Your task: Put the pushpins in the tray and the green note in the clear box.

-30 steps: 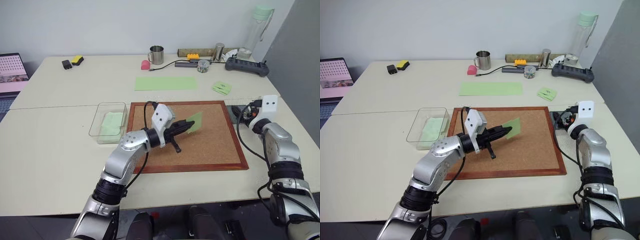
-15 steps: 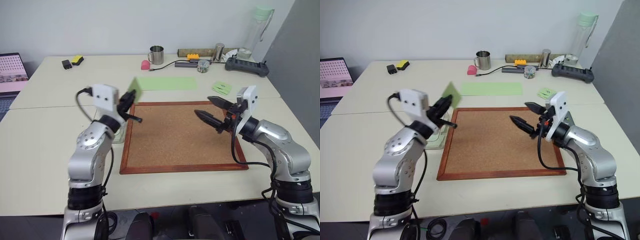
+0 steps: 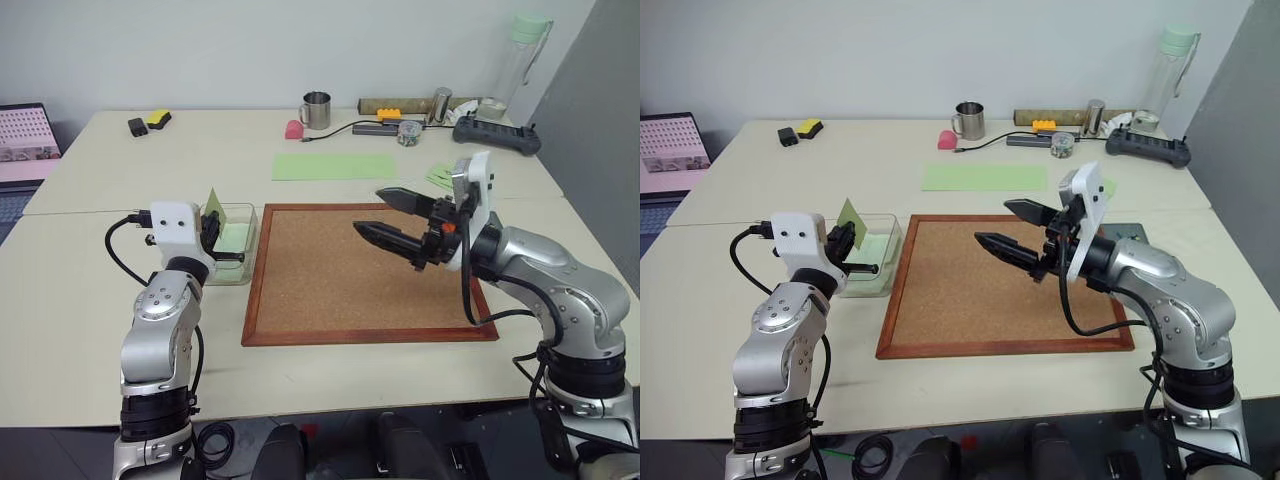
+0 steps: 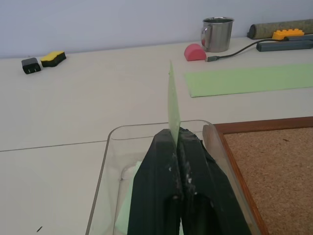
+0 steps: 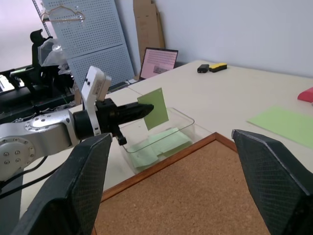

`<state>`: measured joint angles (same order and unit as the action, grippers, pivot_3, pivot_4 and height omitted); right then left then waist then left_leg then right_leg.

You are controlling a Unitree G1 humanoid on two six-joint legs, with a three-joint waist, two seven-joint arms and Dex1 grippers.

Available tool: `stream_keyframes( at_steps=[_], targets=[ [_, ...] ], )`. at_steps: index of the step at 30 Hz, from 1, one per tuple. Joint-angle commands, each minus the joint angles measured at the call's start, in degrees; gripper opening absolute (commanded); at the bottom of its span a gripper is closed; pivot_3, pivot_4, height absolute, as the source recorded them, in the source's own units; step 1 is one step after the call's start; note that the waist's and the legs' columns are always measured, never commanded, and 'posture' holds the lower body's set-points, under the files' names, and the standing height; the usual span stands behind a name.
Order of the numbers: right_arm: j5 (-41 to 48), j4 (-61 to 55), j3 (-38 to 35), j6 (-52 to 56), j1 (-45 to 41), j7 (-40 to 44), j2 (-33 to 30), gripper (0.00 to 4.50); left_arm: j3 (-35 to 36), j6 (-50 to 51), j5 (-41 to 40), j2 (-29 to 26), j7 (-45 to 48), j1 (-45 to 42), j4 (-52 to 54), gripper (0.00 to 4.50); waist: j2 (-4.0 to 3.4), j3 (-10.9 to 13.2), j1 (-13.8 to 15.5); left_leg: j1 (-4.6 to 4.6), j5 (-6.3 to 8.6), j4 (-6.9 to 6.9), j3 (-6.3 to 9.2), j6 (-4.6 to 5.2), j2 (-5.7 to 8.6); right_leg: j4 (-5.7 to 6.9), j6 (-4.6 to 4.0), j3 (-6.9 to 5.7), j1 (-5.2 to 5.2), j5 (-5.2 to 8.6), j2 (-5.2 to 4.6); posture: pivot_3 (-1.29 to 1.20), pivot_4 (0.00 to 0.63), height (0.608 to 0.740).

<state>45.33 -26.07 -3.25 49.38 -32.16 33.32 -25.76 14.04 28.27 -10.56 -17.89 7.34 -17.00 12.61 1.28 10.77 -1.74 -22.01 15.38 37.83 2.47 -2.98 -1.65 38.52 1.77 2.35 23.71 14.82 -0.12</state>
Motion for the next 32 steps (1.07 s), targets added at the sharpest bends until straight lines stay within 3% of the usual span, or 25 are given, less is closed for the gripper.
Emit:
stream_keyframes(
  at_steps=[1, 6, 10, 19, 28, 32],
  targets=[
    [1.25, -2.05, -0.81, -0.1, -0.76, -0.49, -0.35, 4.14, 1.36, -1.2, -0.37, 0.31, -0.84, 0.43, 1.99, 0.82, 0.0, 0.0, 0.03, -0.01, 0.0, 0.0, 0.0, 0.0, 0.0, 0.0, -0.01, 0.0, 0.0, -0.01, 0.0, 0.0, 0.15, 0.74],
    [1.13, -2.14, -0.74, -0.45, -0.27, -0.9, -0.92, 4.14, 1.36, -1.24, -0.26, 1.11, -2.07, 1.13, 3.12, 1.75, 0.0, 0.0, 0.04, -0.01, 0.0, 0.01, -0.03, 0.0, 0.01, -0.01, -0.01, 0.02, 0.0, -0.01, -0.01, 0.0, 0.15, 0.74],
    [-0.75, -1.69, -0.13, -1.74, 1.33, -0.06, -2.31, 4.14, -1.37, -6.24, 3.52, -1.98, -0.21, -0.32, 1.47, 2.49, 0.0, 0.0, 0.04, 0.0, 0.0, 0.01, -0.01, 0.0, 0.0, 0.0, 0.0, 0.0, 0.0, 0.0, -0.01, 0.0, 0.15, 0.74],
    [-12.19, 2.04, 2.54, -11.36, 9.82, 3.52, -7.81, 4.14, -10.3, -9.67, -0.21, -7.3, 17.6, -6.41, -1.13, 4.34, 0.02, 0.0, 0.12, -0.02, 0.0, -0.01, -0.12, 0.0, 0.03, -0.19, 0.02, 0.06, -0.03, -0.01, -0.02, 0.0, 0.15, 0.74],
    [-14.4, 4.27, 0.35, -13.88, 14.49, 5.71, -10.63, 4.14, -17.97, -0.23, -6.38, -15.36, 36.55, -6.87, -0.01, 4.34, 0.01, 0.0, -0.15, -0.08, 0.01, -0.13, -0.11, 0.01, -0.02, -0.42, 0.02, 0.05, -0.02, -0.01, 0.05, 0.0, 0.15, 0.74],
    [-15.27, 4.37, -0.1, -14.35, 15.69, 6.62, -11.66, 4.14, -19.03, -1.78, -5.15, -17.32, 39.12, -5.96, -0.68, 4.34, 0.01, 0.0, -0.14, -0.09, 0.01, -0.13, -0.11, 0.02, -0.02, -0.42, 0.02, 0.05, -0.02, 0.0, 0.04, 0.0, 0.15, 0.74]
  ],
)
